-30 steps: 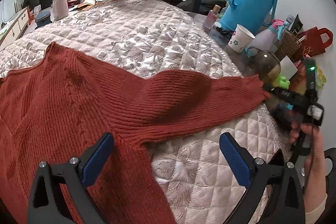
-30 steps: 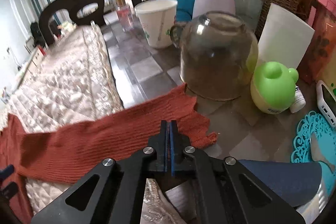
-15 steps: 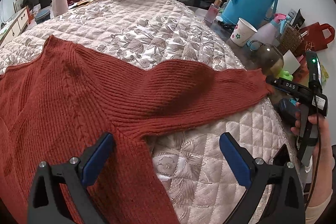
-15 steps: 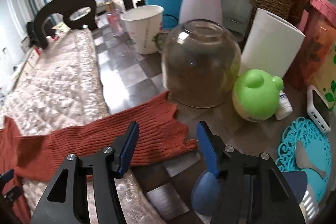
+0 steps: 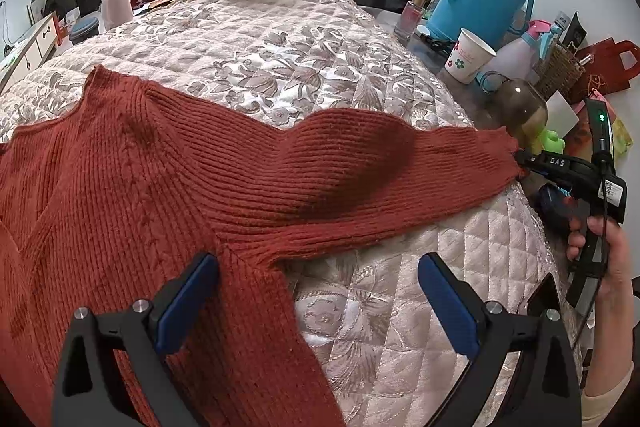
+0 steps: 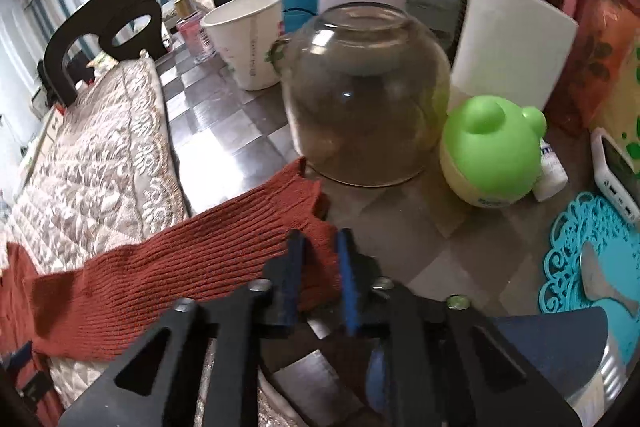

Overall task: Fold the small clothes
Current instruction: 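Close the right gripper on the sleeve cuff and lift it, then carry the cuff with the right gripper across the dress body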

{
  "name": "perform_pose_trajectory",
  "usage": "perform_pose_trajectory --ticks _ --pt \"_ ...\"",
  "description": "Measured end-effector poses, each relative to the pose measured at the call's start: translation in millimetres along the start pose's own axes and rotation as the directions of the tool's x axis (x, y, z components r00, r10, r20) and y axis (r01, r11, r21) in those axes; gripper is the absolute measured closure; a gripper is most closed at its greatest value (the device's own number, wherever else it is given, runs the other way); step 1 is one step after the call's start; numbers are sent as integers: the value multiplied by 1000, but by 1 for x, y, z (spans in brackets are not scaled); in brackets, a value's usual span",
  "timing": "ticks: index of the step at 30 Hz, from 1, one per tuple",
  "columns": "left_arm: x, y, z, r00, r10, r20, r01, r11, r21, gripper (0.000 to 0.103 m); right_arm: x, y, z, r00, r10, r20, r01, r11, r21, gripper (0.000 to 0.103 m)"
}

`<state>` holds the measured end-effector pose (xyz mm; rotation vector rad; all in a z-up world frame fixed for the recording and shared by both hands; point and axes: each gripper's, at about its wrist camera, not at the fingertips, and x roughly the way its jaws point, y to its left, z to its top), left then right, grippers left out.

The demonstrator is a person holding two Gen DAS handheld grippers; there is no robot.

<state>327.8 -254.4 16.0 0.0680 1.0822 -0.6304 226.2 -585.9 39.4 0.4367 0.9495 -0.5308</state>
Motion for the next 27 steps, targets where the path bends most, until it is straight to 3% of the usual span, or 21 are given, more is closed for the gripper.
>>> perform_pose_trajectory --ticks 5,9,12,19,27 --pt "0 -1 0 1000 15 -8 -15 1000 -1 1 -5 -4 -2 999 42 4 -42 999 8 97" --pt "-6 4 2 1000 -23 17 24 999 -43 1 -19 -5 -2 992 120 44 -122 992 31 98" --pt "-13 1 6 999 -13 35 14 1000 -22 1 -38 -1 1 984 161 77 -163 987 16 98" --pt "-33 11 14 993 -96 66 102 992 -80 1 -90 37 6 951 274 145 -264 961 -83 98" --pt "-71 19 14 980 -124 157 129 991 -20 1 -146 114 -1 896 419 148 -381 896 -228 98"
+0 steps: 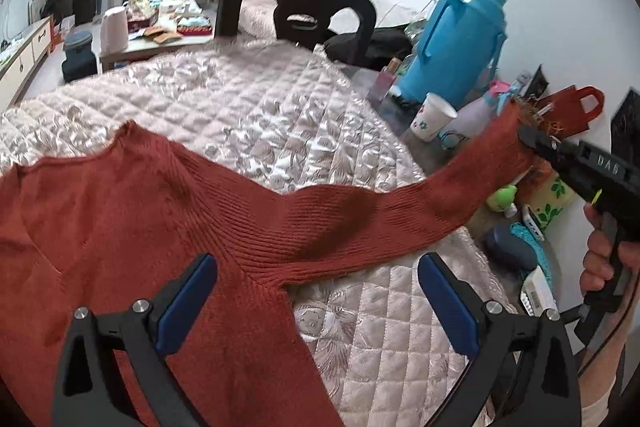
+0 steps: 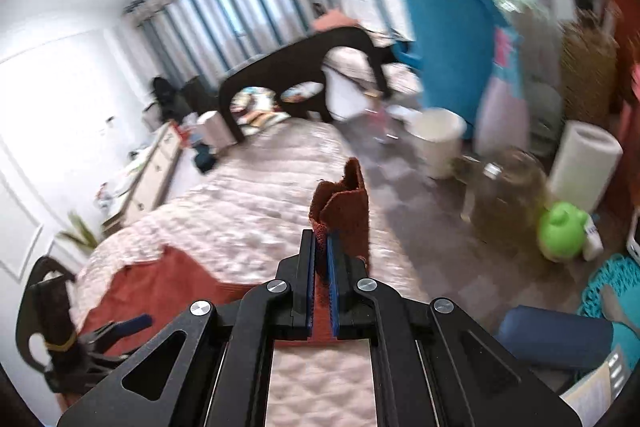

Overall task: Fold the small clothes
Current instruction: 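Carry the cuff with the right gripper across the dress body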

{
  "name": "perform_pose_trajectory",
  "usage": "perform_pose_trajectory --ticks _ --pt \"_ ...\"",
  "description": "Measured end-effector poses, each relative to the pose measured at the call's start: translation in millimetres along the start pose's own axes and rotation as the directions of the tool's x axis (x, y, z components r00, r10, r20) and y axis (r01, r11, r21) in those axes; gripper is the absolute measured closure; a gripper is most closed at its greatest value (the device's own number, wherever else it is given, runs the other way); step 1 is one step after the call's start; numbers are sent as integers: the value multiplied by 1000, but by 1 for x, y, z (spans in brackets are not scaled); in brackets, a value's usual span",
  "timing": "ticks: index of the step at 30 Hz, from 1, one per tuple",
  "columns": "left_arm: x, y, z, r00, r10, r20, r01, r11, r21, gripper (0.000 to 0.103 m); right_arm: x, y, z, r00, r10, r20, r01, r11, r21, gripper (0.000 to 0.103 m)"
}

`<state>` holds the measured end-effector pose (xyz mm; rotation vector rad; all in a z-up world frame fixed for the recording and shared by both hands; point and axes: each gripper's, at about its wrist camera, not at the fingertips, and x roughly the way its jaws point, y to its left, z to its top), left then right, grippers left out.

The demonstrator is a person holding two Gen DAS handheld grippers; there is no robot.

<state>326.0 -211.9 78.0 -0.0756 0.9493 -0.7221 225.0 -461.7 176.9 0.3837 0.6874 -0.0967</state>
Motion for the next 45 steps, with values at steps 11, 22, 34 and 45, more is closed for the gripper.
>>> perform_pose_trajectory --ticks 11,22,34,45 --pt "-43 38 -12 994 -53 93 55 998 -25 1 21 127 -14 980 187 -66 -194 972 -133 98" --pt "-52 55 -30 977 51 206 -41 998 -54 1 79 191 -59 945 236 -226 -275 948 -158 98" --pt "-40 64 -32 942 211 262 -183 975 -128 17 102 203 -79 912 268 -309 -324 935 -143 98" --pt "-25 84 -33 961 207 184 -162 959 -233 59 107 200 -85 888 292 -354 -351 929 -113 98"
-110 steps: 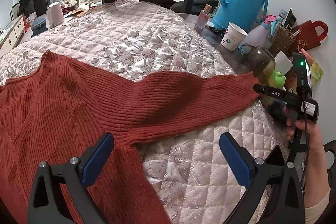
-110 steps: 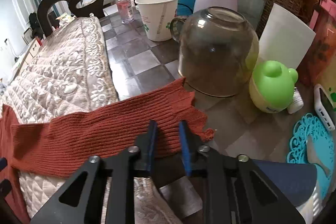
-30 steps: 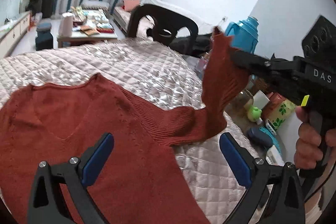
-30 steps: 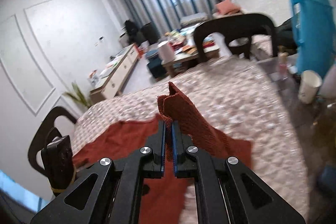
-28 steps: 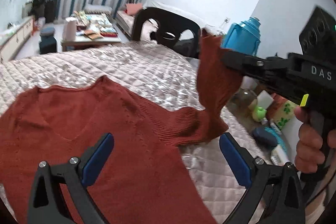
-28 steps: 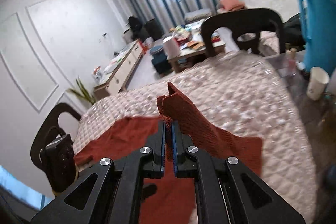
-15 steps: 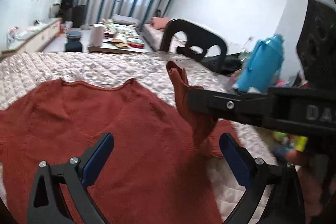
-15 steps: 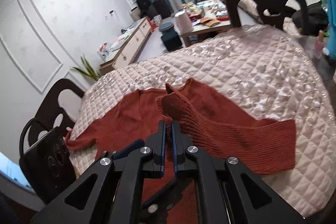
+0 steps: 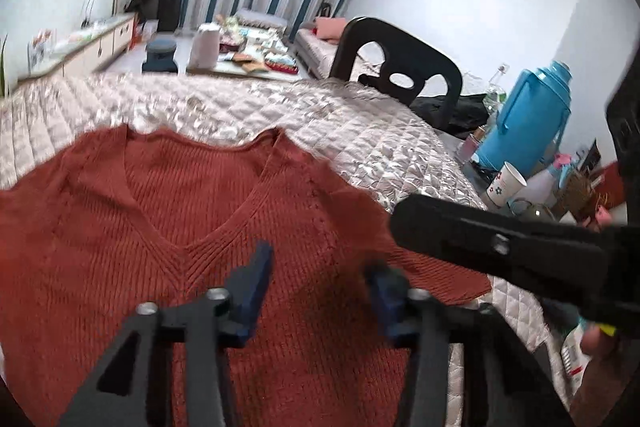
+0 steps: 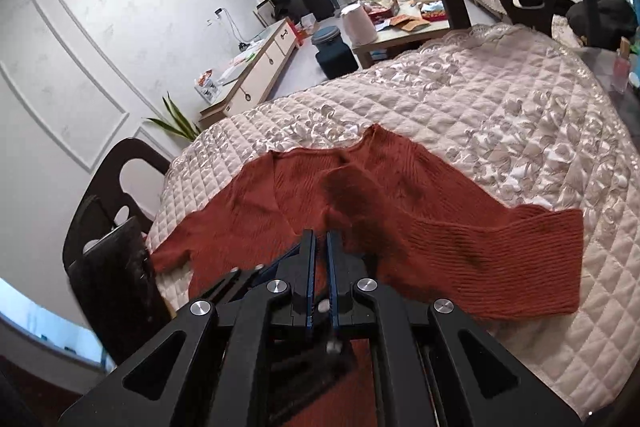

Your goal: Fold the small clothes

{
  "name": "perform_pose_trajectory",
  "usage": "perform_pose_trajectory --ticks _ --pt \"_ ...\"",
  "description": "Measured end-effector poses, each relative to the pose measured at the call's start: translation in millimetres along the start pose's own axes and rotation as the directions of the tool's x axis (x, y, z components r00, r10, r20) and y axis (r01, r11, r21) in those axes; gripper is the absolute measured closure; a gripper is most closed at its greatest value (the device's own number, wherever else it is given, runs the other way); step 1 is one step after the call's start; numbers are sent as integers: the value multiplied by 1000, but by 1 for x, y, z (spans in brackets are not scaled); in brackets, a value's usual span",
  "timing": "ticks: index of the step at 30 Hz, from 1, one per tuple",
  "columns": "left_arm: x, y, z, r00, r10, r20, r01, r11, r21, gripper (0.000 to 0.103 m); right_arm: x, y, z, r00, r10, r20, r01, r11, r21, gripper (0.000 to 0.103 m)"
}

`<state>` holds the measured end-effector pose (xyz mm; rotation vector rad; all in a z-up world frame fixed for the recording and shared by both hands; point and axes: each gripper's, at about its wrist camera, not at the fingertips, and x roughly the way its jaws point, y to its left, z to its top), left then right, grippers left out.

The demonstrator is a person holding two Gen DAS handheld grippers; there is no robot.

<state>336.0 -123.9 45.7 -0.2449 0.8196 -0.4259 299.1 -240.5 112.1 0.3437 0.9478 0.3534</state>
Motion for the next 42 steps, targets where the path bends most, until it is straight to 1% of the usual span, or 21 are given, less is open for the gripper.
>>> perform_pose_trajectory --ticks 2,4,6,7,8,9,10,13,15,17,19,21,23,27,28,29,30,32,36,40,42 --pt "2 6 -1 1000 4 -10 -4 1000 -30 61 1 0 0 1000 -23 6 23 1000 -9 98" --pt "2 7 -2 1000 16 0 -16 1000 -17 66 0 -1 0 999 -33 9 33 999 -10 98" --pt "5 8 0 1000 4 -18 -4 1000 -12 79 -1 -3 0 1000 -24 8 25 1000 -7 98" --pt "8 11 0 999 2 -41 -3 1000 -25 81 -3 -4 -1 1000 -23 11 23 1000 -9 98" --pt "9 13 0 998 27 -56 -29 999 -32 81 -6 -6 -2 999 -28 21 29 1000 -10 98" --pt "8 15 0 998 32 -54 -33 999 -33 81 -10 -8 -3 999 -37 31 37 999 -11 98" --pt "6 18 -1 998 12 -55 -14 999 -34 80 -16 -11 -4 998 -46 46 47 999 -9 98" --pt "2 31 -4 995 15 -98 -22 997 -70 76 -26 -23 -11 994 -84 70 84 996 -5 98" --pt "-1 38 -6 994 2 -109 -13 995 -101 56 -32 -31 -16 988 -129 85 130 992 0 98" --pt "1 41 -8 986 -88 -140 67 987 -146 46 -36 -39 -23 985 -145 97 145 989 1 98" --pt "8 41 -9 980 -105 -171 74 981 -177 46 -37 -47 -28 985 -143 95 142 990 17 98" --pt "15 35 -11 977 -89 -193 59 986 -157 46 -37 -54 -30 985 -146 93 143 989 38 98" --pt "23 29 -15 969 -114 -219 79 983 -164 46 -40 -60 -33 983 -152 99 148 988 45 98" --pt "27 19 -13 976 -76 -204 45 987 -153 49 -43 -71 -35 981 -164 106 157 985 68 98" --pt "29 18 -12 976 -68 -206 37 988 -152 53 -43 -74 -35 980 -170 108 162 984 77 98" --pt "31 17 -11 976 -55 -209 25 989 -146 65 -45 -77 -36 980 -167 110 158 984 86 98" --pt "34 17 -10 977 -39 -211 8 989 -145 82 -46 -80 -37 980 -164 111 154 984 95 98" --pt "39 22 -8 975 -32 -220 -6 986 -169 92 -47 -84 -39 978 -173 112 162 981 107 98" --pt "28 34 0 980 -94 -177 51 971 -235 96 -48 -91 -42 974 -198 111 185 976 117 98" --pt "-6 42 24 986 -149 -70 126 957 -263 96 -54 -94 -41 964 -237 123 221 967 127 98" --pt "-24 46 39 991 -135 -14 128 962 -241 96 -54 -94 -41 963 -238 125 222 966 134 98"
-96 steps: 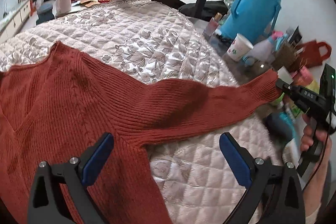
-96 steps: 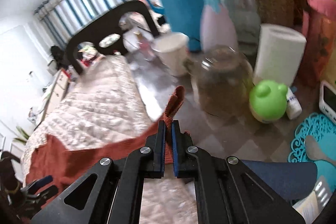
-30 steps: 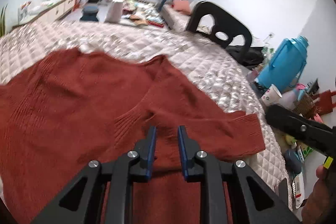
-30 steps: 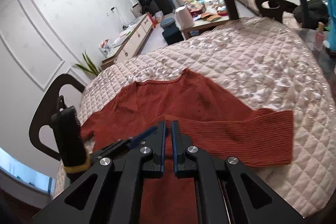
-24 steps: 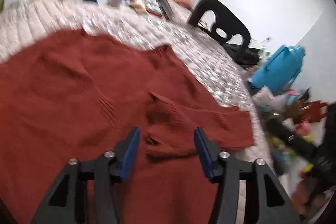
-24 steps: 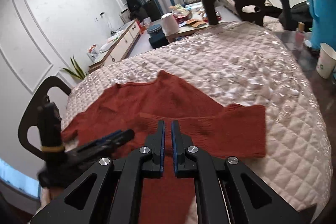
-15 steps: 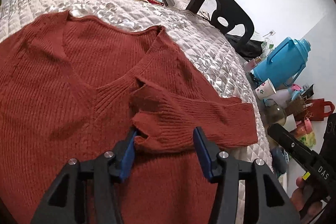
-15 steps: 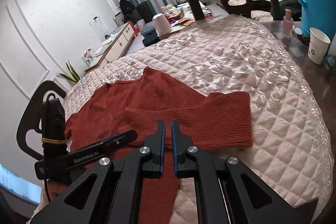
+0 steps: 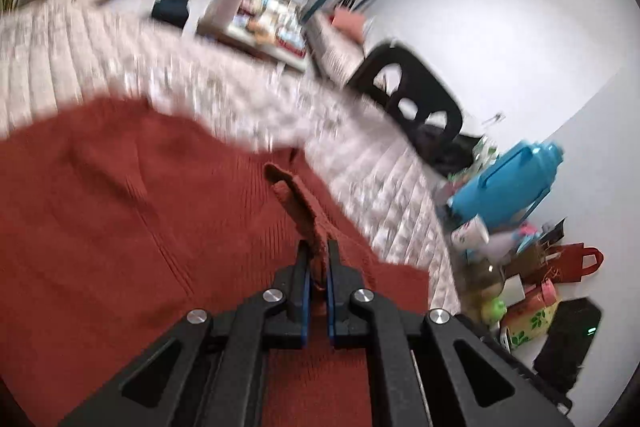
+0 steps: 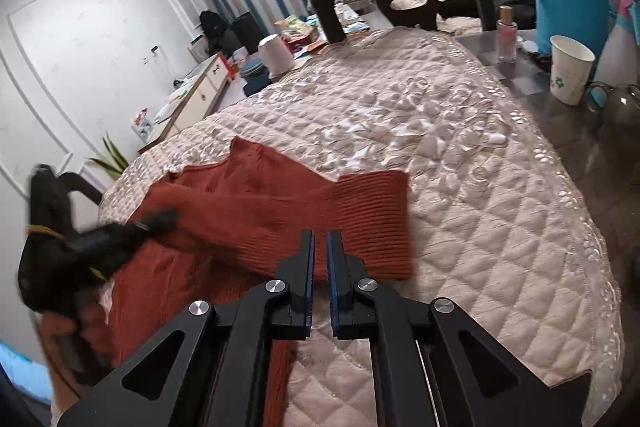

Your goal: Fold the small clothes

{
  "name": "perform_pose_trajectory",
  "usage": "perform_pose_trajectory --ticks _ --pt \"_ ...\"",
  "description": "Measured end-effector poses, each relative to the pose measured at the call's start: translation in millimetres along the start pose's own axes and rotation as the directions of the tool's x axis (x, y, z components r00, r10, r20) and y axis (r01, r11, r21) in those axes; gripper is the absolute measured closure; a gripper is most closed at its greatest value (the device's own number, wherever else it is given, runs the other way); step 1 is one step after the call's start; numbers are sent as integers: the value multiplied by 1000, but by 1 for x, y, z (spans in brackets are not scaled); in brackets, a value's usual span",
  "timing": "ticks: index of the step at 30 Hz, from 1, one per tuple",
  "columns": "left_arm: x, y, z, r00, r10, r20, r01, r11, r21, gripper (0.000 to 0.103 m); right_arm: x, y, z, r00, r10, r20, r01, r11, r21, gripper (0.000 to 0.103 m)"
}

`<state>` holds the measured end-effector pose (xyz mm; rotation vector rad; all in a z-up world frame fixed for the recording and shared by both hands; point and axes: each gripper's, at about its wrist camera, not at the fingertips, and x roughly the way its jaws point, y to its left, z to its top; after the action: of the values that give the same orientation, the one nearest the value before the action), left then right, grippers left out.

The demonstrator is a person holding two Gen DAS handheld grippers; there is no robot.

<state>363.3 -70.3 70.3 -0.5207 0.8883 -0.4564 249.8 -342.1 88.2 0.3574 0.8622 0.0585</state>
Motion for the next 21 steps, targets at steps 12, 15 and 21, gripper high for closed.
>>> perform_pose_trajectory --ticks 12,15,21 --pt "-71 55 38 984 92 150 -92 996 -2 96 29 28 -3 999 -21 -31 20 999 -27 98" --pt "-72 76 35 984 117 135 -114 993 -32 95 40 37 -3 999 -22 -45 19 999 -49 98" --pt "-59 99 23 985 145 90 -142 989 -43 95 62 54 0 997 -51 -63 46 995 -92 98"
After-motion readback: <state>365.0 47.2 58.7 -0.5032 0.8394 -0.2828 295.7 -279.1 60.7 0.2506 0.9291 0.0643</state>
